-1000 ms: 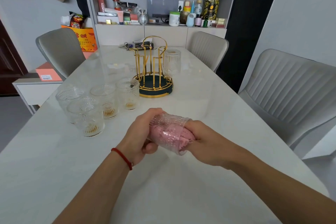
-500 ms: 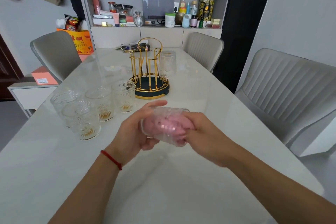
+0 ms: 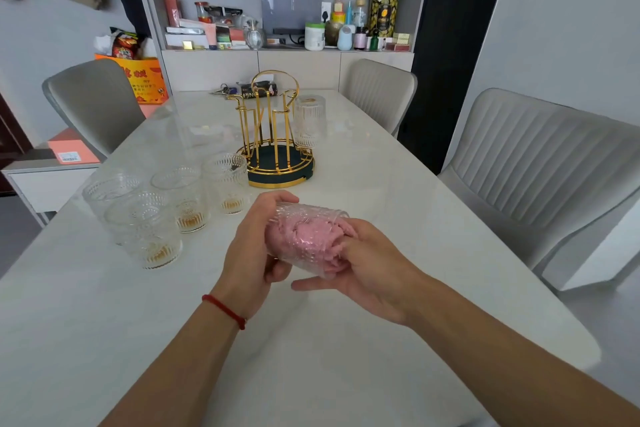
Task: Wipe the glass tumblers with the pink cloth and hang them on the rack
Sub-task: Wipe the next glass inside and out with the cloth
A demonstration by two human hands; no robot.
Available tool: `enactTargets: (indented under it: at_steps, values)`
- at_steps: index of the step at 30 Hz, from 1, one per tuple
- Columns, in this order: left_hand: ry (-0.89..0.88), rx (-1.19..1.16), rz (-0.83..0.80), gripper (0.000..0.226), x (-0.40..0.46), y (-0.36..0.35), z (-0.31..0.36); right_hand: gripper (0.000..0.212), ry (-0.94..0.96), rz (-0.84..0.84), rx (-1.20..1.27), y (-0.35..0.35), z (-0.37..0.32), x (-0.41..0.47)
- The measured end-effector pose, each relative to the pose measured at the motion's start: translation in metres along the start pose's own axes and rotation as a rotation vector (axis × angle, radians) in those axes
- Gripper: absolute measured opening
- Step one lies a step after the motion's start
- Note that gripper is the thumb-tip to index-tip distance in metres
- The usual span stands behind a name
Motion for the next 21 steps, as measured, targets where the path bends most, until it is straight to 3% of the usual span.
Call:
enactTargets:
  at_steps: [4,7,14,18,21]
  values:
    - [0.081,-0.053,-0.041,0.025,0.000,0.002,-0.006,0.064,-0.015,-0.098,0.108,0.009,-0.003,-0.001]
    - [0.099,-0.065,-0.056,0.026,0.000,0.002,-0.006,0.054,-0.016,-0.169,0.180,0.010,-0.007,-0.004]
    - [0.133,-0.044,-0.070,0.028,0.001,0.004,-0.007,0.040,0.012,-0.160,0.143,0.012,-0.006,-0.003]
    - [0.336,0.008,-0.201,0.033,0.001,0.011,-0.003,0.033,-0.024,-0.136,-0.038,0.016,-0.003,-0.004]
    - [0.443,0.153,-0.091,0.044,0.003,0.012,-0.007,0.035,-0.043,-0.137,-0.205,0.011,0.005,-0.003]
Point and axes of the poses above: each hand's wrist, its own x-axis towards the middle knuckle, its own y-axis out of the back of the hand, z = x × y, the point moved 2 cm from there along x, towards the middle knuckle, and after that the axes turned 9 degrees about y, right-handed, at the moved point
